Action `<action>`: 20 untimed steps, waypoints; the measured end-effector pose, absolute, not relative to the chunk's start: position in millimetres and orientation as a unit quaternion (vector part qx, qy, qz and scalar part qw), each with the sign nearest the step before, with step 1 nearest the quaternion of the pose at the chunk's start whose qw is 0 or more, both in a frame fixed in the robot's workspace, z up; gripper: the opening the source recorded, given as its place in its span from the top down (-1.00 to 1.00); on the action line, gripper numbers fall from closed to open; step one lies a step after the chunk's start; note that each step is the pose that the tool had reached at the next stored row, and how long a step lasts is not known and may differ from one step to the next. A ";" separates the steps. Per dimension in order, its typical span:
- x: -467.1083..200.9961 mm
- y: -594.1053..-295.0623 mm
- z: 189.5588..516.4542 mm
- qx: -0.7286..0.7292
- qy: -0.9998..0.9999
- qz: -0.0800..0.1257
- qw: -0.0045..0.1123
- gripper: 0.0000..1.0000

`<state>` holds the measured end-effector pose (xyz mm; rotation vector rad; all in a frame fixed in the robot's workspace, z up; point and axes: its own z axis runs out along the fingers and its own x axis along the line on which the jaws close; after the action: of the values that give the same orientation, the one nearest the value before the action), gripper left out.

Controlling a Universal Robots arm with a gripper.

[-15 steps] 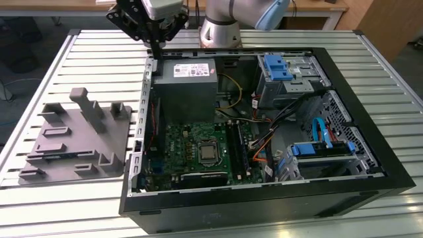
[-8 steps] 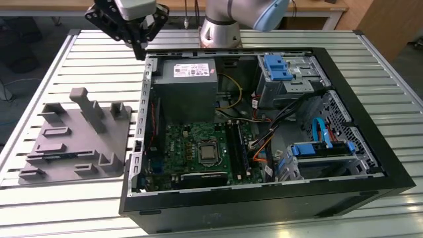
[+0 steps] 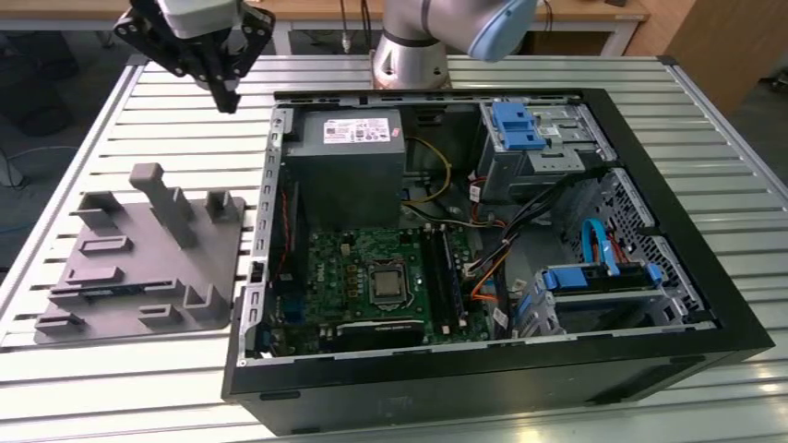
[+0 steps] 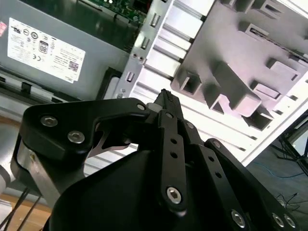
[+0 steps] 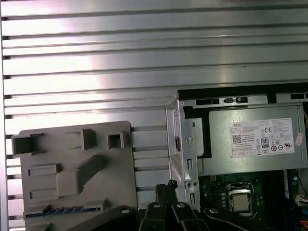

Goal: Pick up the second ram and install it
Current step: 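Reach for the second ram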

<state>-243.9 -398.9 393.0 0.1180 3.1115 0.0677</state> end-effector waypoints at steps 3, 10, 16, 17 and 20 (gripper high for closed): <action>-255.4 -398.9 393.0 0.038 0.999 0.022 0.014 0.80; -274.1 -398.9 392.3 0.038 0.999 0.022 0.014 0.80; -291.9 -398.9 391.8 0.038 0.999 0.022 0.014 0.80; -295.1 -398.9 391.6 0.038 0.999 0.022 0.014 0.80; -304.2 -398.9 391.5 0.038 0.999 0.022 0.014 0.80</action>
<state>-304.2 -398.9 391.5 0.1178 3.1115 0.0676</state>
